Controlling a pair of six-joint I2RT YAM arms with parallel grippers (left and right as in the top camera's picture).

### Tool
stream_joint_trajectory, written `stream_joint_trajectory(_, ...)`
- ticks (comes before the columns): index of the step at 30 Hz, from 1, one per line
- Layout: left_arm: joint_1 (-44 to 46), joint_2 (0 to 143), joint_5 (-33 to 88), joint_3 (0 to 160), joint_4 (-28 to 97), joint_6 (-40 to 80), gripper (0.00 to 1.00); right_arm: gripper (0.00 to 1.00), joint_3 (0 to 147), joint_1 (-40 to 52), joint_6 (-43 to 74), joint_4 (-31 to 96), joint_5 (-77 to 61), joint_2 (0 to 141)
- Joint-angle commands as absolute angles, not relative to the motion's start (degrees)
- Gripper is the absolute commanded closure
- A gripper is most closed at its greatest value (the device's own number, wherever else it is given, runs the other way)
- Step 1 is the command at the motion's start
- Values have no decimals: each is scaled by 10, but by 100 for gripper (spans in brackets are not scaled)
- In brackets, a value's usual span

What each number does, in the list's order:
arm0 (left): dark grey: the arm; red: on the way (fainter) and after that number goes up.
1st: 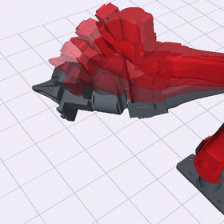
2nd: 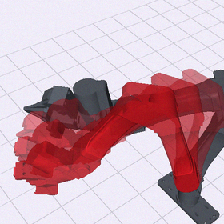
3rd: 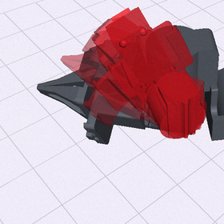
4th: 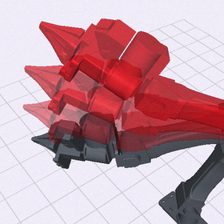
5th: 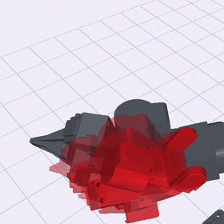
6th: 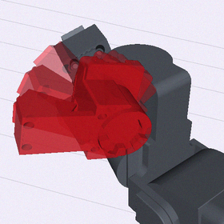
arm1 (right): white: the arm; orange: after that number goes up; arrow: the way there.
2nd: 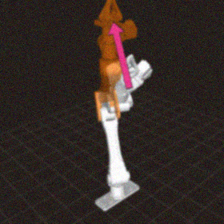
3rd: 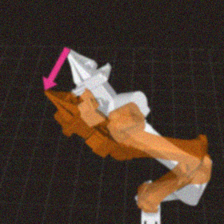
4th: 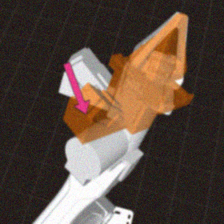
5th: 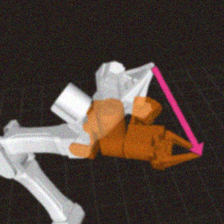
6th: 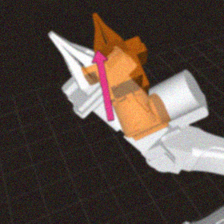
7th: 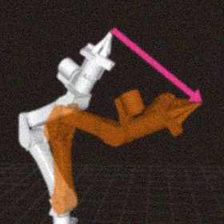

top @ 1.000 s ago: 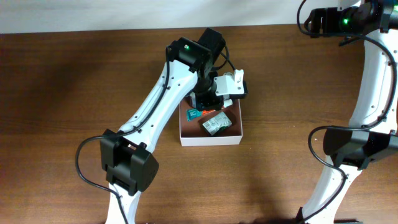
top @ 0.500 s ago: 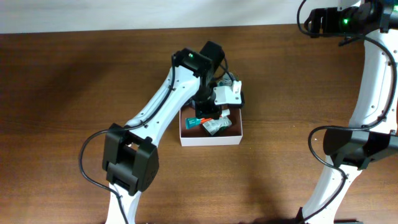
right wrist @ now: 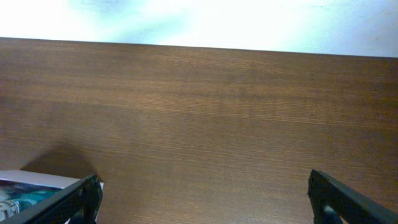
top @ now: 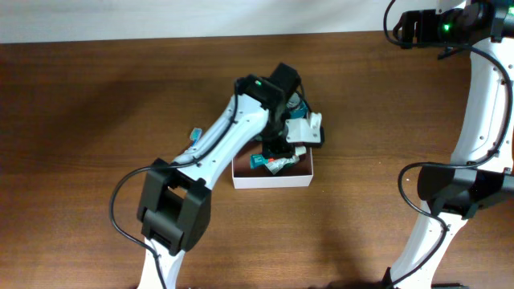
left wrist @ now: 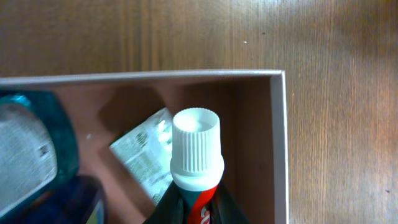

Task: Pack container
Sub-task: 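Lower the toothpaste into the box's right side and open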

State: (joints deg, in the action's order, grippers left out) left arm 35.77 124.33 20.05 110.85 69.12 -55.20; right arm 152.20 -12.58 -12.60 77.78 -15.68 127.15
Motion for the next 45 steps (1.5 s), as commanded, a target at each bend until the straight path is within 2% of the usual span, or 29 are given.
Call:
stream_joint_trajectory(1, 370, 1229, 168, 1087, 681, -563, 99, 1, 1525, -128, -126, 776, -156, 1270)
stream_joint_trajectory(31, 374, 1229, 152, 1058, 700, -534, 99, 2, 1525, -128, -126, 776, -156, 1270)
stream_joint_trajectory(45, 379, 1229, 151, 1000, 665, -532, 99, 1, 1525, -128, -126, 776, -156, 1270)
